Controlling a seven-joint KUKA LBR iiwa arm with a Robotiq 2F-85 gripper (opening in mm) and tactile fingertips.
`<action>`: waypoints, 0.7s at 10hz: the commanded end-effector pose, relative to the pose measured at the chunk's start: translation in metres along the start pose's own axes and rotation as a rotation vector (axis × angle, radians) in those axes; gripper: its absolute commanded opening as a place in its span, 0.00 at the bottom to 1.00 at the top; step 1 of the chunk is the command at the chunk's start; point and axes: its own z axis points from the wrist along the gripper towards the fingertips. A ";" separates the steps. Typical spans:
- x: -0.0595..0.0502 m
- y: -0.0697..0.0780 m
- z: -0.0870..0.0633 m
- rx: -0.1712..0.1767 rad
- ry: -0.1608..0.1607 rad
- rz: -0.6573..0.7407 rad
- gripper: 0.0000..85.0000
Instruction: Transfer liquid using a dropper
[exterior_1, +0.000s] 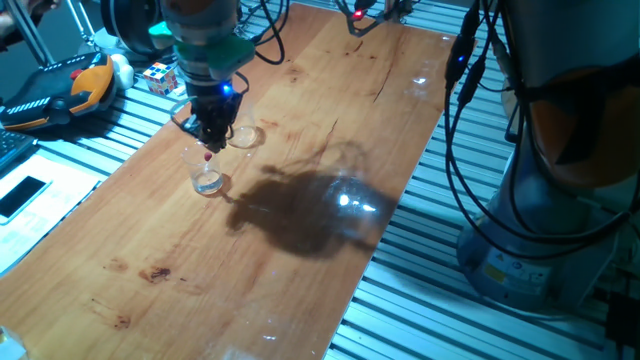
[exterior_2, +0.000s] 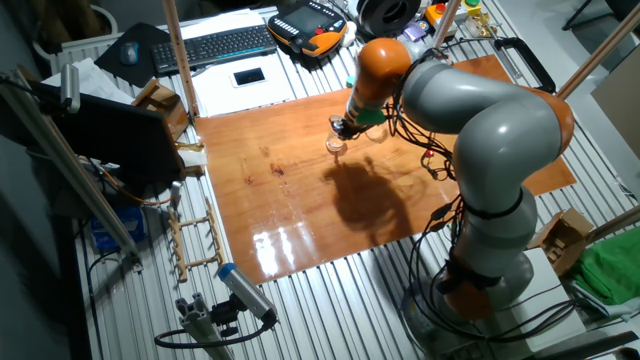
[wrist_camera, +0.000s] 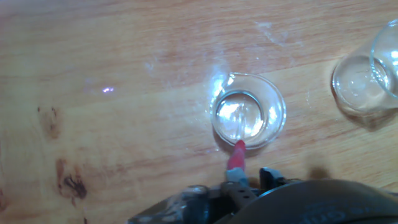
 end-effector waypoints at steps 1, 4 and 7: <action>-0.001 0.003 0.000 0.002 -0.007 0.010 0.37; -0.006 0.006 0.008 0.012 -0.024 0.024 0.39; -0.008 0.006 0.014 0.024 -0.023 0.067 0.39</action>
